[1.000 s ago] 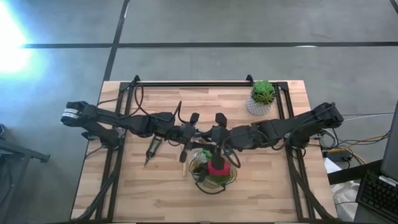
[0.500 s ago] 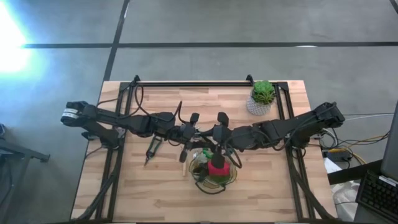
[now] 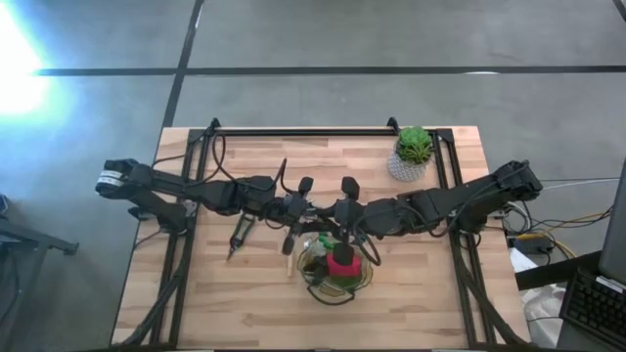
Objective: Pick & Place Garden tools in Gardening bag
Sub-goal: Put the right brown hand rake into the white gardening bag
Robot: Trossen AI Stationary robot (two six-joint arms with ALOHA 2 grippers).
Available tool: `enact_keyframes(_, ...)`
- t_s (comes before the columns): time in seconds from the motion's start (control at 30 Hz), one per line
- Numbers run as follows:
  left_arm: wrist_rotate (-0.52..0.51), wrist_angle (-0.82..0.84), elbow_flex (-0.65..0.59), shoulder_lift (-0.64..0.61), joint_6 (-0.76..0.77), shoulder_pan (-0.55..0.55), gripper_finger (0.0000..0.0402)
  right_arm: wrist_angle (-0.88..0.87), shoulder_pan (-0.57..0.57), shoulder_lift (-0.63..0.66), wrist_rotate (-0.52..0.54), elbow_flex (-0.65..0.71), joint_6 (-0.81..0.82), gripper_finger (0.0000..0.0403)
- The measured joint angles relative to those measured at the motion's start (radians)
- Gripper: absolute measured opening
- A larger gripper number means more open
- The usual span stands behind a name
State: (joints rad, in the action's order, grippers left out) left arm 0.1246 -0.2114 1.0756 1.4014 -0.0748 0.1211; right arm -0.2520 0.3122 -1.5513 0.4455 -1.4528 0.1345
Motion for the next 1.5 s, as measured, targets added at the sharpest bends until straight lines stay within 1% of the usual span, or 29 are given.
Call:
enact_keyframes(0.07,0.000,0.001,0.000,0.000,0.013,0.000,0.0076,0.000,0.000,0.000,0.000,0.000,-0.003,0.0054)
enact_keyframes(0.17,0.002,0.003,0.000,0.000,0.024,0.000,0.0117,-0.005,0.005,0.002,0.018,0.000,-0.014,0.0054)
enact_keyframes(0.27,0.000,0.003,0.000,0.000,0.048,0.000,0.0153,-0.043,0.021,0.021,0.063,0.000,-0.014,0.0054)
enact_keyframes(0.37,-0.023,0.011,0.000,-0.006,0.101,-0.001,0.0180,-0.103,0.052,0.058,0.134,0.000,-0.004,0.0054)
enact_keyframes(0.5,-0.110,0.085,0.000,-0.027,0.121,0.002,0.0209,-0.249,0.116,0.121,0.269,0.000,0.060,0.0054)
enact_keyframes(0.6,-0.126,0.133,0.000,-0.047,0.121,0.000,0.0222,-0.378,0.183,0.160,0.367,0.002,0.160,0.0054)
enact_keyframes(0.7,-0.127,0.164,0.000,-0.063,0.121,0.001,0.0225,-0.479,0.266,0.193,0.451,0.015,0.275,0.0054)
enact_keyframes(0.77,-0.127,0.167,0.000,-0.070,0.121,0.001,0.0224,-0.514,0.326,0.212,0.502,0.039,0.344,0.0054)
enact_keyframes(0.9,-0.127,0.182,0.000,-0.087,0.121,0.000,0.0223,-0.515,0.438,0.240,0.591,0.137,0.482,0.0054)
enact_keyframes(1.1,-0.129,0.196,0.000,-0.098,0.127,0.000,0.0222,-0.455,0.574,0.266,0.701,0.339,0.738,0.0054)
enact_keyframes(1.2,-0.130,0.210,0.000,-0.098,0.127,0.000,0.0222,-0.350,0.643,0.267,0.776,0.453,0.838,0.0054)
enact_keyframes(1.33,-0.131,0.215,0.000,-0.098,0.128,0.000,0.0222,-0.129,0.732,0.245,0.873,0.593,0.848,0.0054)
enact_keyframes(1.43,-0.136,0.212,0.000,-0.098,0.128,0.000,0.0222,0.041,0.783,0.222,0.954,0.674,0.797,0.0054)
enact_keyframes(1.5,-0.145,0.206,0.000,-0.098,0.126,0.000,0.0223,0.111,0.807,0.206,0.997,0.715,0.776,0.0054)
